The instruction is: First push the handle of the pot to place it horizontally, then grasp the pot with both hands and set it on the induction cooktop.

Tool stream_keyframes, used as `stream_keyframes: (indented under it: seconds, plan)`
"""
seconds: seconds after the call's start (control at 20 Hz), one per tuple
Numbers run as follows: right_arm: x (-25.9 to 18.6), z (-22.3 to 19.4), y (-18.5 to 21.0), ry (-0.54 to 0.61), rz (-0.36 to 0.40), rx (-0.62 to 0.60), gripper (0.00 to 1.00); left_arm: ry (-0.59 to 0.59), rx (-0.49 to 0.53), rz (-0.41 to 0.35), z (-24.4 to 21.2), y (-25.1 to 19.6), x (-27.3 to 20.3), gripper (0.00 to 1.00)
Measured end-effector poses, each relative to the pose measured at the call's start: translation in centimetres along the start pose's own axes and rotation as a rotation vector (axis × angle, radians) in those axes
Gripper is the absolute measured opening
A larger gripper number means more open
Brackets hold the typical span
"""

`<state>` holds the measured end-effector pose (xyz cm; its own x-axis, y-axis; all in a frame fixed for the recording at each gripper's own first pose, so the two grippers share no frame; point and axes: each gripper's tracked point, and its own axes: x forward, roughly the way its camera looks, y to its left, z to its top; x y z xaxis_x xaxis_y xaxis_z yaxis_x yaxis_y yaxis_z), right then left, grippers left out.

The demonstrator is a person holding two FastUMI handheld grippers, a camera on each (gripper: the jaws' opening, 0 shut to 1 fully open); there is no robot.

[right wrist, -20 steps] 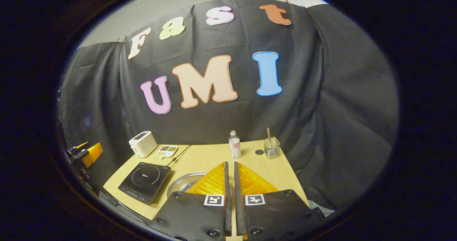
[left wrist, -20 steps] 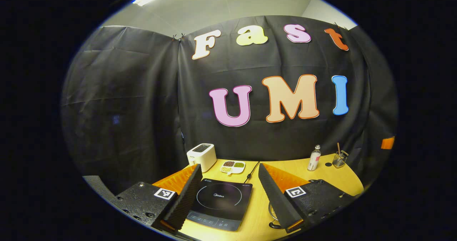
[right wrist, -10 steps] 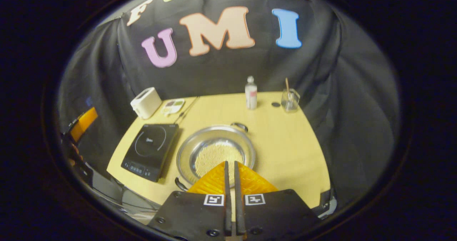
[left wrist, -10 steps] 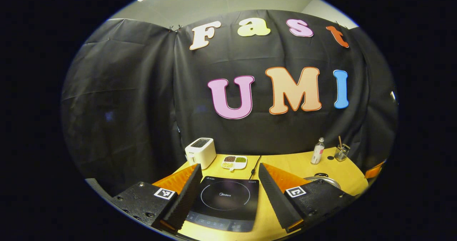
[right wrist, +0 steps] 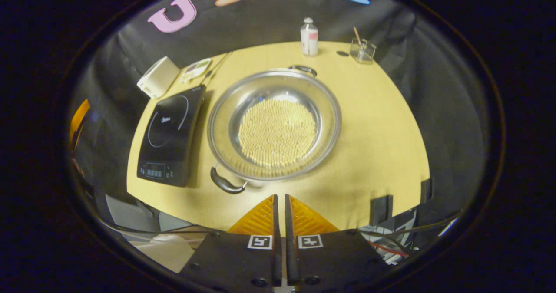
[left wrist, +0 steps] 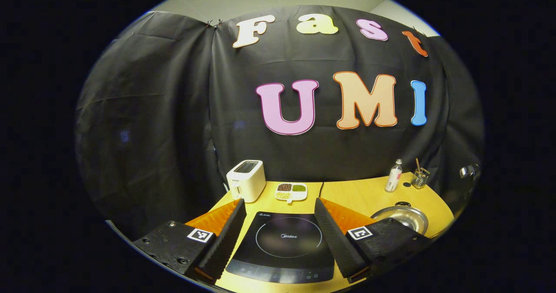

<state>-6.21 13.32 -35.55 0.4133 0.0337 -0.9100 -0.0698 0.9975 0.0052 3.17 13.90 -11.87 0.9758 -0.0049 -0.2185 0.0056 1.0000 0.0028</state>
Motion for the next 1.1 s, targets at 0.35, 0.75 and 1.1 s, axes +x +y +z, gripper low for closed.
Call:
stream_keyframes:
  seconds: [0.35,0.75,1.1]
  plan:
    - [4.2,-2.1,3.1,0.133,0.013,0.063,0.07,0.033,-0.006,-0.004,-2.3,3.9,-0.1,1.00]
    - [7.4,-0.6,4.4,0.148,-0.032,0.062,0.07,0.051,-0.062,-0.013,-4.1,6.0,-1.1,1.00]
    - [8.0,0.1,7.5,0.154,-0.009,0.057,0.05,0.020,-0.048,-0.010,-3.3,6.9,-1.0,0.96]
